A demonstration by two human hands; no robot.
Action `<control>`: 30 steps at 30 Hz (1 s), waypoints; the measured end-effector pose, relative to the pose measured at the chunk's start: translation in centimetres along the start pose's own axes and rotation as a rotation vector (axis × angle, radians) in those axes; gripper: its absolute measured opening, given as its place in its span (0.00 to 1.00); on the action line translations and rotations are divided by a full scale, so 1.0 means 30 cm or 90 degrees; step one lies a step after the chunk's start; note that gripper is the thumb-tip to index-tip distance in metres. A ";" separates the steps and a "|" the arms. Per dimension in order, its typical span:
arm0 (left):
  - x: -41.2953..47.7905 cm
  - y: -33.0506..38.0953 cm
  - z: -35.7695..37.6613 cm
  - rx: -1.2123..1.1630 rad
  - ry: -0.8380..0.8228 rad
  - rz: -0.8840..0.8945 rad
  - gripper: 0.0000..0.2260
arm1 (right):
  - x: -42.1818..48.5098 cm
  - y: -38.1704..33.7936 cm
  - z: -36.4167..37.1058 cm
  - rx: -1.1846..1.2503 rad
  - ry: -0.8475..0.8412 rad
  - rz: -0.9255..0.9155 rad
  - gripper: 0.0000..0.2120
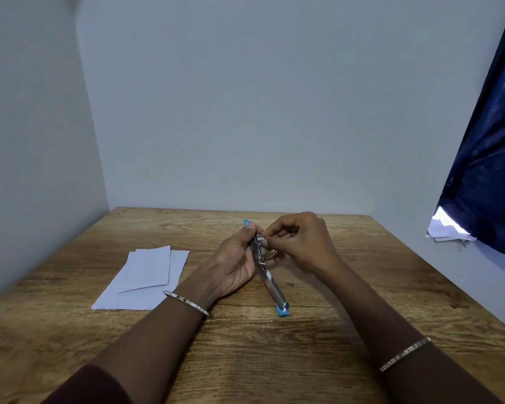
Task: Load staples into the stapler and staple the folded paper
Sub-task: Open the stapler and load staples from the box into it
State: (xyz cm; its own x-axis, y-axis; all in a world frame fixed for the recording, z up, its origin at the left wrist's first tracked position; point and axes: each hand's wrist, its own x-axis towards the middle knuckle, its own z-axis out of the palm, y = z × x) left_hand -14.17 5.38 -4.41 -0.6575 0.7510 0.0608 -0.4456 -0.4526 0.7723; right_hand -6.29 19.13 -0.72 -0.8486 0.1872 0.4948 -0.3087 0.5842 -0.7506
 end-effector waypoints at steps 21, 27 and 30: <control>-0.028 0.001 0.024 -0.011 0.046 -0.007 0.15 | 0.000 0.008 0.003 0.077 -0.111 0.073 0.07; -0.032 -0.006 0.021 0.016 -0.003 -0.065 0.14 | -0.004 0.023 0.000 0.218 -0.114 0.177 0.05; -0.032 -0.014 0.023 0.043 -0.005 -0.091 0.17 | -0.003 0.028 0.005 0.227 -0.104 0.222 0.05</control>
State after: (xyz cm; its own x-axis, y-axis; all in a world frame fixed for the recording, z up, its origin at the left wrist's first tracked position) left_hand -12.93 5.18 -4.36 -0.5851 0.8096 -0.0474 -0.4921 -0.3079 0.8143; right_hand -6.54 19.50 -1.45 -0.9744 0.1800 0.1347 -0.0982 0.1984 -0.9752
